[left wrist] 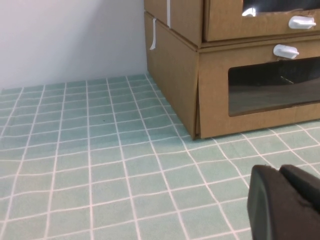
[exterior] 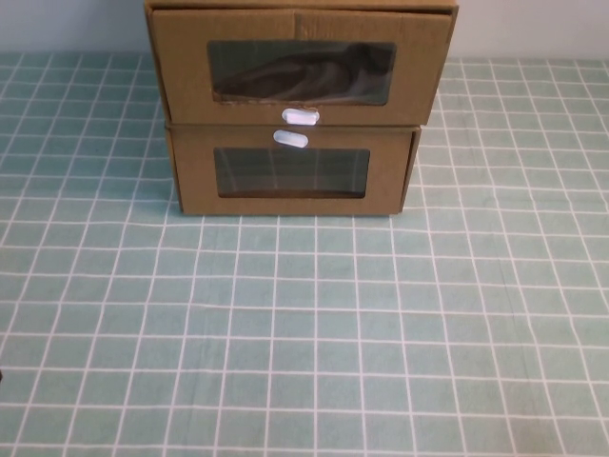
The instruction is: Close the shoe box
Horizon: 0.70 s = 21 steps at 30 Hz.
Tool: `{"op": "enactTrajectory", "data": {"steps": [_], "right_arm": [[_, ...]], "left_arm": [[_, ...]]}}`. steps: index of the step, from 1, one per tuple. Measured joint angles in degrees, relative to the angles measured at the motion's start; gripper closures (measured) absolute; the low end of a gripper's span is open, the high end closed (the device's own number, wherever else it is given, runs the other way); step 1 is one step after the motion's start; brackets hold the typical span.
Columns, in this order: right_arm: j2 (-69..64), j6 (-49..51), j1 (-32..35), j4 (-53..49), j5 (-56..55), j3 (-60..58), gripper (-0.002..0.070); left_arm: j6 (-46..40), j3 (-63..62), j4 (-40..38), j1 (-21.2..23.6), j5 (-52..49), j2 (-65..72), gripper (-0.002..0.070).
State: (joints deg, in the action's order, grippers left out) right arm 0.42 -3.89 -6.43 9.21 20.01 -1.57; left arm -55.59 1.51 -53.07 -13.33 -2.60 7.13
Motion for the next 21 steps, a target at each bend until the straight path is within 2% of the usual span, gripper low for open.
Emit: {"op": "enactTrajectory", "data": {"steps": [3,5,9,11,14,21], "right_arm": [[0.00,0.00,0.00,0.05,0.00,0.00,0.0687],[0.00,0.00,0.00,0.05,0.00,0.00,0.0687],[0.00,0.00,0.00,0.05,0.00,0.00,0.0687],[0.00,0.00,0.00,0.05,0.00,0.00,0.0687],[0.00,0.00,0.00,0.05,0.00,0.00,0.0687],[0.13,0.00,0.00,0.20,0.00,0.00,0.0687]], "left_arm": [[0.78,0.00,3.55,0.00,1.23,0.00,0.0680],[5.72,0.00,11.15,0.00,2.60,0.00,0.0680],[28.61,0.00,36.30,3.14,2.60,-0.60,0.0680],[37.95,0.00,45.04,5.63,0.74,-2.41,0.0680],[45.70,0.00,49.71,9.19,-5.07,-6.38,0.0680],[48.81,0.00,51.91,10.68,-16.53,-7.64,0.0680]]}}
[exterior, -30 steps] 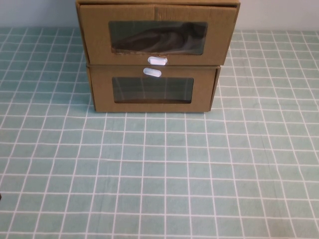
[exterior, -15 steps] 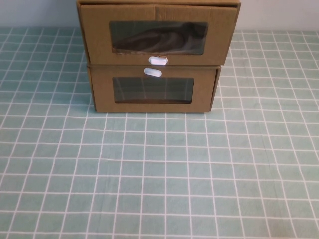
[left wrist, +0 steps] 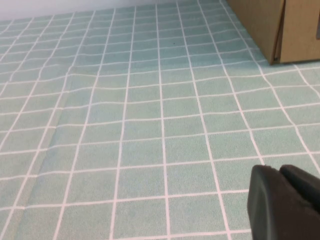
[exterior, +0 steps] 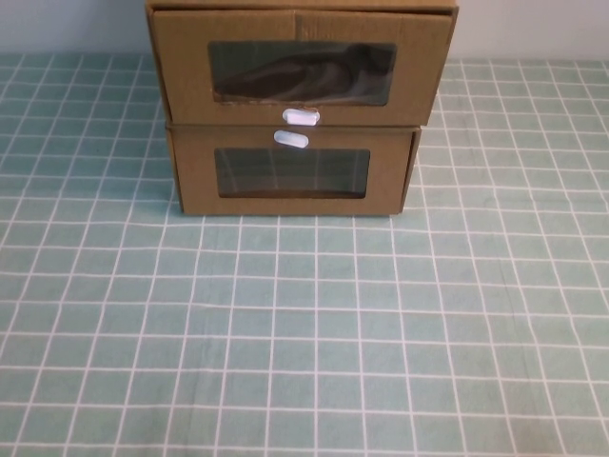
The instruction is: Close the shoe box
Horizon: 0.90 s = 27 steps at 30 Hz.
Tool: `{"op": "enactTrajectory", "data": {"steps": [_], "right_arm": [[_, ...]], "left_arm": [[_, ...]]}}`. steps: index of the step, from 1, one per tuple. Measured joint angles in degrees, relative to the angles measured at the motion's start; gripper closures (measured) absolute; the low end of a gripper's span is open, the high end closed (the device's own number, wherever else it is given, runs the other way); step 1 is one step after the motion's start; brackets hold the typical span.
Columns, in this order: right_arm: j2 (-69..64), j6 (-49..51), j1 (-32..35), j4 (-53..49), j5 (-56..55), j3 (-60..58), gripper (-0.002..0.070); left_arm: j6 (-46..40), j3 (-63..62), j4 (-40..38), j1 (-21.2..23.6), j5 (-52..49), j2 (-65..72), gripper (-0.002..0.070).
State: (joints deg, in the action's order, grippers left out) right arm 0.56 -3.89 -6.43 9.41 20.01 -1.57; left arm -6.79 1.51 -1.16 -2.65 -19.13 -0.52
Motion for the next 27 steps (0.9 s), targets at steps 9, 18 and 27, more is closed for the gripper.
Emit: {"op": "enactTrajectory", "data": {"steps": [9,18,27], "right_arm": [[0.00,0.00,0.00,0.00,0.00,0.00,0.0687],[0.00,0.00,0.00,0.00,0.00,0.00,0.0687],[0.00,0.00,0.00,0.00,0.00,0.00,0.0687]], "left_arm": [[0.23,0.00,0.11,0.00,-0.97,-0.02,0.0680],[0.23,0.00,0.19,0.00,-1.06,-0.02,0.0680],[0.23,-0.10,0.19,0.00,-1.19,-0.02,0.0680]]}}
